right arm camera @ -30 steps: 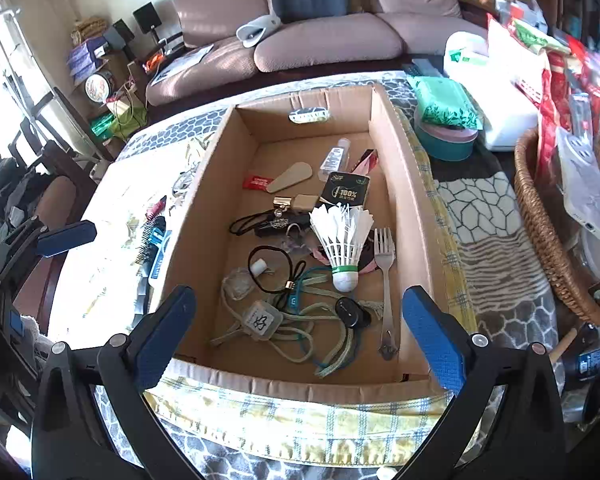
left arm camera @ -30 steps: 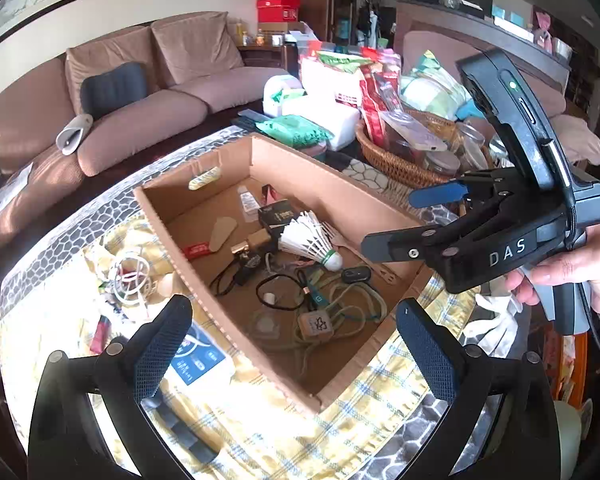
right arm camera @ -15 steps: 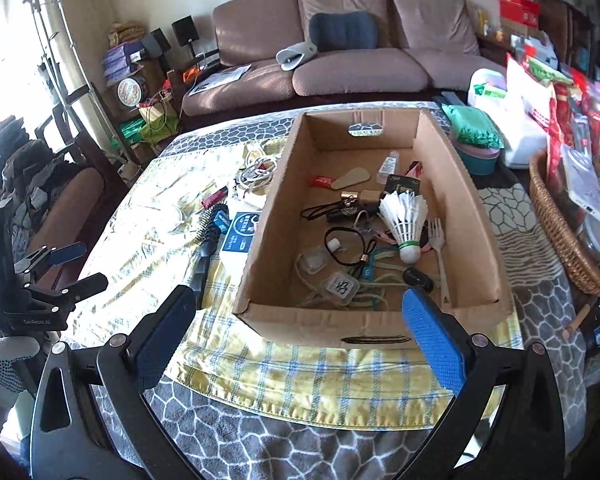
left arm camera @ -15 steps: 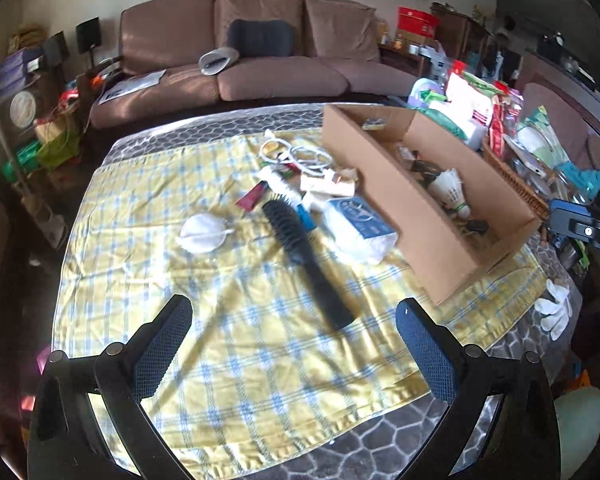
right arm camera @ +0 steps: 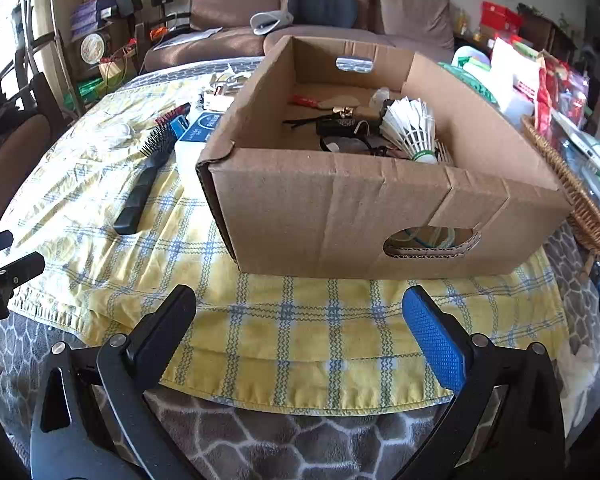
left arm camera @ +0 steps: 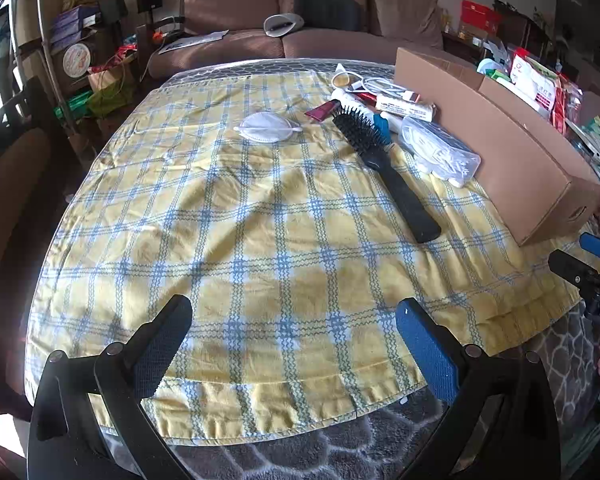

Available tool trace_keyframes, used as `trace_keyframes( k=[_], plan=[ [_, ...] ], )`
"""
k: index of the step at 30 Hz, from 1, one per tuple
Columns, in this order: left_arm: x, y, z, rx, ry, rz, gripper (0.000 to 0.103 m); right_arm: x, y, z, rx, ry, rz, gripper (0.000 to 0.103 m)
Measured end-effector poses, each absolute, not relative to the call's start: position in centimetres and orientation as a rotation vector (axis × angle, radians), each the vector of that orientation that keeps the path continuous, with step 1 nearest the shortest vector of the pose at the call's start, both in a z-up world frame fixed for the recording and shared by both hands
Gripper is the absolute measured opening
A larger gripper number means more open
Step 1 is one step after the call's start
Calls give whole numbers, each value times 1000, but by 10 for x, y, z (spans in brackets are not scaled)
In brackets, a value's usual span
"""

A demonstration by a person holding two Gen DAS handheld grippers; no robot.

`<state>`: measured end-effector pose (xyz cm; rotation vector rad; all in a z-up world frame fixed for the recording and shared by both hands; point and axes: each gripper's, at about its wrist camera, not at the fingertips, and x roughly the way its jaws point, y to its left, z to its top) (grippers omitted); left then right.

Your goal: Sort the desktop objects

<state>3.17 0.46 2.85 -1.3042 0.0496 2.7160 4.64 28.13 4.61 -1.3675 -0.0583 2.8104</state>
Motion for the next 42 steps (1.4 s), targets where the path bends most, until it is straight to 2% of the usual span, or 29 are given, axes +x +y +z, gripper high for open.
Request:
trace_keyframes(
  k=[15,18,42],
  plan=[
    [51,8,8,-1325,107,2737,103,64,286,22,-1397,-11,2814,103],
    [45,6,3,-1372,68,2728,103,61,291,15,-1423,18,2784,103],
    [44,6,2,-1375,53,2734,103,59,287,11,-1433,-19,2757,103]
  ],
)
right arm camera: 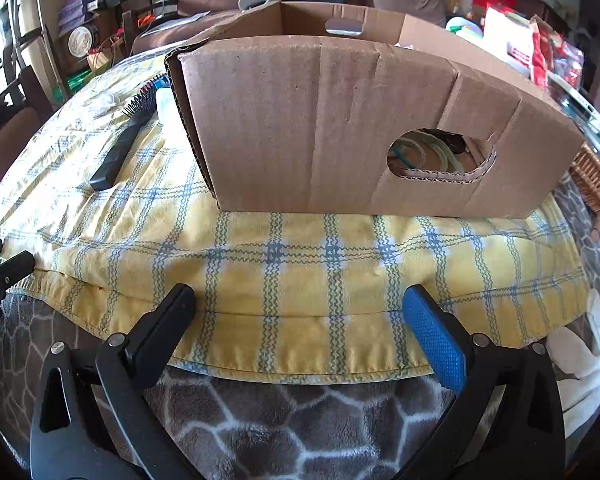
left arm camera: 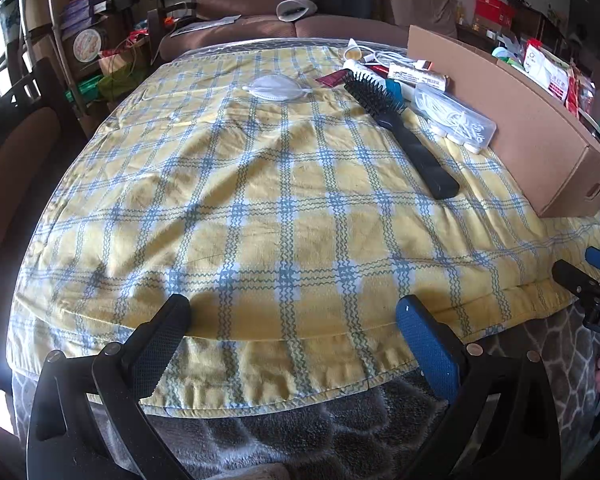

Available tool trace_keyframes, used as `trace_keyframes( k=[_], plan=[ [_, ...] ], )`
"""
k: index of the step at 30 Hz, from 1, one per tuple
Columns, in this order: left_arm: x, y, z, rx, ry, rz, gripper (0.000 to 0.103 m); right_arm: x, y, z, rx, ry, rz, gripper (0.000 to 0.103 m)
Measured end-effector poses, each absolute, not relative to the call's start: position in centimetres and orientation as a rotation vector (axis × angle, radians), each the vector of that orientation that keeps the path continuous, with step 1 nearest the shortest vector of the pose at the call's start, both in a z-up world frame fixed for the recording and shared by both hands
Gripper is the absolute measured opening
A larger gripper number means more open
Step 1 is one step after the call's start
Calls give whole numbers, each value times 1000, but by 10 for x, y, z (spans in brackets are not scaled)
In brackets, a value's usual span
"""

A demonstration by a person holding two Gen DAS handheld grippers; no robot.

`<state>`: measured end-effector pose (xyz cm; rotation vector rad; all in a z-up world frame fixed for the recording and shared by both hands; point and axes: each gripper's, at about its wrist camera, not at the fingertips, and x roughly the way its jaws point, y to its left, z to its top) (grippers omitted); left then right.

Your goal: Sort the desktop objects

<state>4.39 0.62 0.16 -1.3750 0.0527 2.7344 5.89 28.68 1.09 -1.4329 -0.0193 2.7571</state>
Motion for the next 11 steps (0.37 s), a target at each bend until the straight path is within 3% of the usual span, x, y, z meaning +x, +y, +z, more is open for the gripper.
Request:
trace_keyframes(
  k=[11],
  plan=[
    [44,6,1,-1376,52,2734,103,59,287,11,-1433,-19,2757,103]
  ],
)
